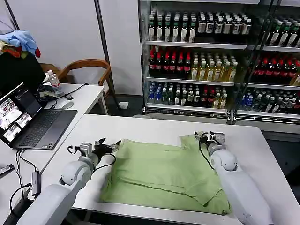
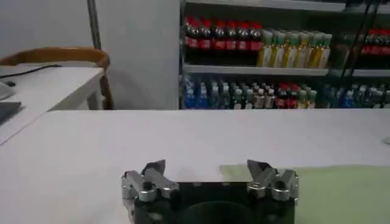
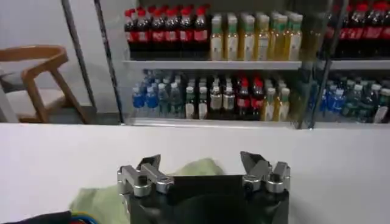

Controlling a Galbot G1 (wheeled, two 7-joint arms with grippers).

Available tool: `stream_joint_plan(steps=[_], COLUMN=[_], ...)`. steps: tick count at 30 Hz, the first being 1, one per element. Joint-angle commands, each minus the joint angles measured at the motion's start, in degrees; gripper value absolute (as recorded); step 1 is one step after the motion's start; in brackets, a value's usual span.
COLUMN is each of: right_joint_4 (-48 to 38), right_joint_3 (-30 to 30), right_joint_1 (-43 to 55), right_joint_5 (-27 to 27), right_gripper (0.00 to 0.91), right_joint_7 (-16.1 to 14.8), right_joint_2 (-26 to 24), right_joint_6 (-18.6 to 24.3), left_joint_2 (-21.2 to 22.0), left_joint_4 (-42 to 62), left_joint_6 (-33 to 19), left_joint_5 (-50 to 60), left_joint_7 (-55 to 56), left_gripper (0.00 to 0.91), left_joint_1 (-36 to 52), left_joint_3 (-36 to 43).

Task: Fold and organize the clothes.

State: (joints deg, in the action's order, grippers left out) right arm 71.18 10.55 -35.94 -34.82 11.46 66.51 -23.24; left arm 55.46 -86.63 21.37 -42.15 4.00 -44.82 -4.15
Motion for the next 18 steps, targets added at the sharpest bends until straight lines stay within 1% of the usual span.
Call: stream_joint_plan(steps=[1, 10, 18], right_joint_4=[-5.98, -6.8, -5.54], right_joint_3=[-0.81, -1.28, -1.5], right_joint_1=[4.07, 3.83, 3.18], right_joint_5=[-0.59, -0.55, -1.21], right_gripper=[0.907, 0.907, 0.907], right_joint_7=[-0.31, -0.5, -0.56], right_joint_2=[0.96, 1.59, 1.26], right_joint_6=[0.25, 0.03, -0.67], left_joint_2=[1.09, 2.18, 3.54], left_joint_4=[3.73, 7.32, 11.5], left_joint_6=[-0.57, -1.01, -0.88], left_joint_5=[0.5, 1.85, 2.07], left_joint_7=[-1.96, -2.15, -0.93], left_gripper=[0.907, 0.907, 0.907], left_joint_1=[3.92, 5.87, 7.71], left_joint_3=[3.73, 5.3, 6.25])
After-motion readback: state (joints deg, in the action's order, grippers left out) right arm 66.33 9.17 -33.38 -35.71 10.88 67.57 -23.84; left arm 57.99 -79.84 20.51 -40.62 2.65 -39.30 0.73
